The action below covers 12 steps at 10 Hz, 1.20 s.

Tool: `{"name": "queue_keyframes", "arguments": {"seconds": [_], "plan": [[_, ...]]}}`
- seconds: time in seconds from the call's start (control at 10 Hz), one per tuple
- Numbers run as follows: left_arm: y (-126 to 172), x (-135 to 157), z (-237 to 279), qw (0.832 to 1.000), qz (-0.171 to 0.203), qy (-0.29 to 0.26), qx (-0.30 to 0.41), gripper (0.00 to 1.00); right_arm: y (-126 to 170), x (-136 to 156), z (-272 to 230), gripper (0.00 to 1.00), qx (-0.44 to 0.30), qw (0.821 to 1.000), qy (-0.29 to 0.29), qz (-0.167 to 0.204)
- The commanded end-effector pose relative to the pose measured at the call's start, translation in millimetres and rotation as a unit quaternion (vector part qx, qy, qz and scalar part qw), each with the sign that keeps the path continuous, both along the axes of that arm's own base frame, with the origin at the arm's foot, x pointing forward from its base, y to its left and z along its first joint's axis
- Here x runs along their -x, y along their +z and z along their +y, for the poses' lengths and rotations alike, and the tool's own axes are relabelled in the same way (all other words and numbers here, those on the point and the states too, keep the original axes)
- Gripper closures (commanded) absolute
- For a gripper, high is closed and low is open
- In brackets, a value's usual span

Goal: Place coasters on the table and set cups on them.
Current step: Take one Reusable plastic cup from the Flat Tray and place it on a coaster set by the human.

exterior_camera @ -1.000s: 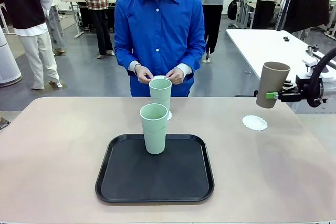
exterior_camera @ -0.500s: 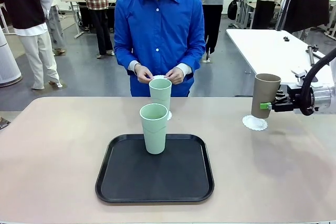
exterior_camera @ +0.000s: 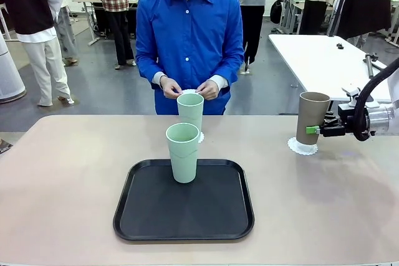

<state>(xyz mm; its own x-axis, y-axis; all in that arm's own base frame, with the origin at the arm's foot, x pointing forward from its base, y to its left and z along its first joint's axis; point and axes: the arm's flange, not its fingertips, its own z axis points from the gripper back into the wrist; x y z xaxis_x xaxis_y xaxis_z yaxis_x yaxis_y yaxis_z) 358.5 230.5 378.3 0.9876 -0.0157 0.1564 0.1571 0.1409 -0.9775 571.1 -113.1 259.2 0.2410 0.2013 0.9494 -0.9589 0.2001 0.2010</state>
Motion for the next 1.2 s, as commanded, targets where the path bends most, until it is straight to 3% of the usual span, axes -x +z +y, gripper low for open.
{"name": "queue_keyframes", "arguments": {"seconds": [0.0,0.2,0.8,1.1], "plan": [[1.5,0.8,1.6,1.000,-0.002,0.002,-0.001,0.00,4.7,0.1,0.8,0.18,-0.001,1.000,0.003,-0.003],[1.5,0.8,1.6,1.000,-0.002,0.002,-0.001,0.00,0.2,0.0,-0.3,0.18,0.000,1.000,0.000,0.000],[1.5,0.8,1.6,1.000,-0.002,0.002,-0.001,0.00,-17.9,-2.5,5.9,0.18,-0.031,0.994,0.058,-0.083],[1.5,0.8,1.6,1.000,-0.002,0.002,-0.001,0.00,-22.4,-4.0,8.0,0.18,-0.025,0.994,0.067,-0.081]]}}
